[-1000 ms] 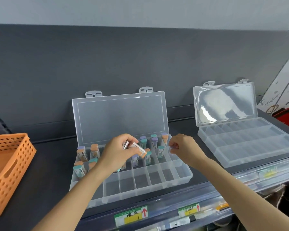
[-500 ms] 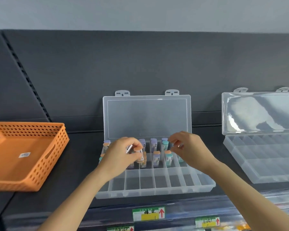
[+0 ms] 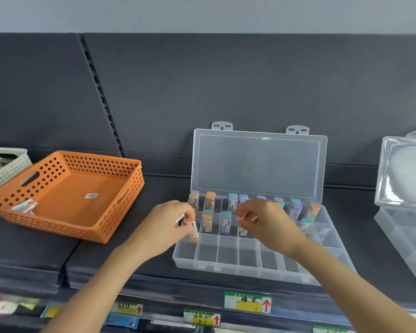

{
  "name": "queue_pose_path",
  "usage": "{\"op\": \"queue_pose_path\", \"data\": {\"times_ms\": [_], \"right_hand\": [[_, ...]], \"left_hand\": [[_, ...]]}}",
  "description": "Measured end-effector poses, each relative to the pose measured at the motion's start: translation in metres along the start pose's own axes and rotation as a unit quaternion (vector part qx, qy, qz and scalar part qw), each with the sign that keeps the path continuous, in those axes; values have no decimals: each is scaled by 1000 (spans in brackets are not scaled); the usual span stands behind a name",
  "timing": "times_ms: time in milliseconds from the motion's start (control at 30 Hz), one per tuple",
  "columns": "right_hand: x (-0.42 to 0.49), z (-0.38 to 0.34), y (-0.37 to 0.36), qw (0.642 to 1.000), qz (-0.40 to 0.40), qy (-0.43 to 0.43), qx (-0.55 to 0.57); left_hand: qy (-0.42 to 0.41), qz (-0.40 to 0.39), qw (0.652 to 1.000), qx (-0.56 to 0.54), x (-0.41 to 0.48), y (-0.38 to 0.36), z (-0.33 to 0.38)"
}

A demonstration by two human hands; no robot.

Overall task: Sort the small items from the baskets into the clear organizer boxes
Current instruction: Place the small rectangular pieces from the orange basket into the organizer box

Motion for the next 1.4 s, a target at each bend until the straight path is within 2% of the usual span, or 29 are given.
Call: {"op": "queue_pose_path", "data": {"times_ms": [133, 300, 533, 633, 667, 733, 767, 800, 900, 1000, 1233, 1300, 1400], "right_hand": [[3, -4, -8, 1000, -17, 4, -5], [5, -4, -9, 1000, -17, 2, -2], [6, -1, -6, 1000, -8, 3, 5], [7, -1, -6, 1000, -7, 5, 4], [7, -1, -7, 1000, -8, 5, 4], [8, -2, -7, 1000, -7, 6, 6], [8, -2, -7, 1000, -6, 6, 6], [8, -3, -6, 1000, -6, 6, 6], [6, -4, -5, 1000, -9, 7, -1], [3, -7, -6, 998, -26, 21, -48], [-9, -2, 1, 995, -43, 16, -91], [-9, -1, -2, 996, -55, 15, -64], [-9, -6, -10, 996, -81, -6, 35]], "left_hand": [[-4, 4, 1000, 9, 0, 8, -1], [24, -43, 998, 45, -1, -15, -16], [53, -3, 995, 79, -6, -15, -25], [89, 91, 990, -53, -8, 3, -29], [127, 122, 973, -146, -8, 8, -35], [217, 135, 904, -343, -8, 4, -45], [242, 124, 879, -391, -7, 1, -45], [254, 109, 871, -407, -5, -1, -40], [230, 58, 902, -362, 4, -8, -19], [183, 61, 932, -306, 12, -11, -7], [109, 71, 963, -236, 22, -18, 12], [96, 89, 963, -234, 25, -20, 14], [107, 133, 939, -297, 28, -24, 18]]}}
Point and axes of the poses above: each hand's wrist, its own x-axis towards the middle knuckle, its own y-axis out of the back of the hand, z = x × y, the point moved 8 cm from there along x, towards the middle knuckle, and after that the axes turned 10 degrees about -x, right-handed, at the moved point
